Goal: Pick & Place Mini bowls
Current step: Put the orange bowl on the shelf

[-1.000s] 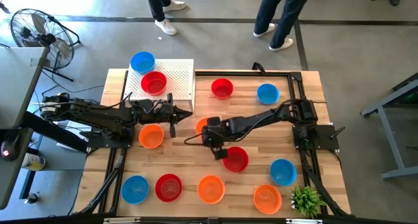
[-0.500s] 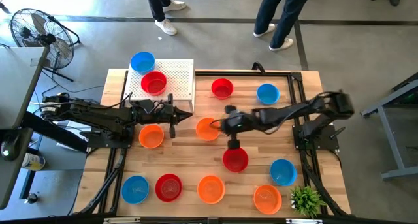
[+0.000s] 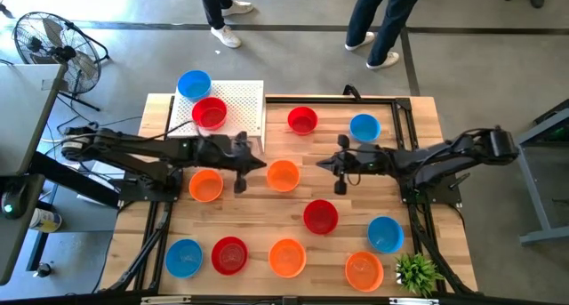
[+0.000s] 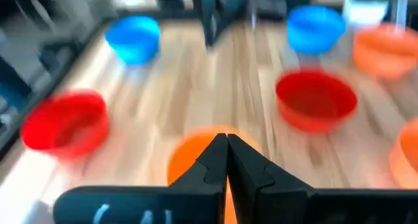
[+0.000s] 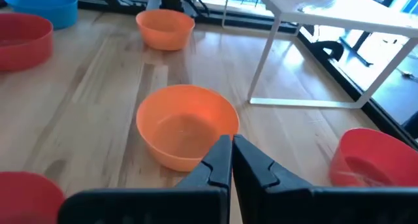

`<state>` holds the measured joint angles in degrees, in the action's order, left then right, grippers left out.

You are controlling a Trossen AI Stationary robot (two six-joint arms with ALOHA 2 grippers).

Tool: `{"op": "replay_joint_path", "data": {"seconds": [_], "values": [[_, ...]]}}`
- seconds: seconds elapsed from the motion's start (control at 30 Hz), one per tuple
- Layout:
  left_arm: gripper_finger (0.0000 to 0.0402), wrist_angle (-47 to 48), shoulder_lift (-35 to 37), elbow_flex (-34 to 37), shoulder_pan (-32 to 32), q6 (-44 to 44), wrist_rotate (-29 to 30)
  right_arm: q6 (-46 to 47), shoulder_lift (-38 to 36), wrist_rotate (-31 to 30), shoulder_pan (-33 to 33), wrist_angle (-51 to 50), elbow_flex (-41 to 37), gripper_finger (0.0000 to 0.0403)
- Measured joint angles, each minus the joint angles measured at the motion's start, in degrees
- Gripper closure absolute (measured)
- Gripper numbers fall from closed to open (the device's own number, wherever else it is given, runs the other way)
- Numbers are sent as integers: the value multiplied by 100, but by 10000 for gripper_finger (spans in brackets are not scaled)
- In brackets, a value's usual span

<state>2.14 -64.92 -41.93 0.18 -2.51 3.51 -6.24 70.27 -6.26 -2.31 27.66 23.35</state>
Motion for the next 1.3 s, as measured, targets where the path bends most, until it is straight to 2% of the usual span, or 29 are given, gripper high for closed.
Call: {"op": "replay_joint_path", "data": {"seconds": [0.2, 0.43, 0.6, 0.8, 0.97, 1.3], "values": [[345, 1313, -1042, -1033, -430, 4, 327, -10, -119, -22, 2, 181, -297, 400], [268, 1984, -2351, -2069, -565, 153, 218, -35, -123, 38, 9, 146, -290, 400], [246, 2648, -3167, -2636, -687, 150, 194, -72, -123, 68, 9, 85, -290, 402], [244, 2796, -3725, -2982, -824, 160, 465, -131, -123, 83, 9, 83, -290, 402], [254, 2816, -3991, -3006, -810, 366, 582, -134, -123, 85, 9, 72, -290, 403], [338, 2762, -4290, -3012, -808, 408, 656, -175, -123, 85, 9, 66, -290, 403]]}}
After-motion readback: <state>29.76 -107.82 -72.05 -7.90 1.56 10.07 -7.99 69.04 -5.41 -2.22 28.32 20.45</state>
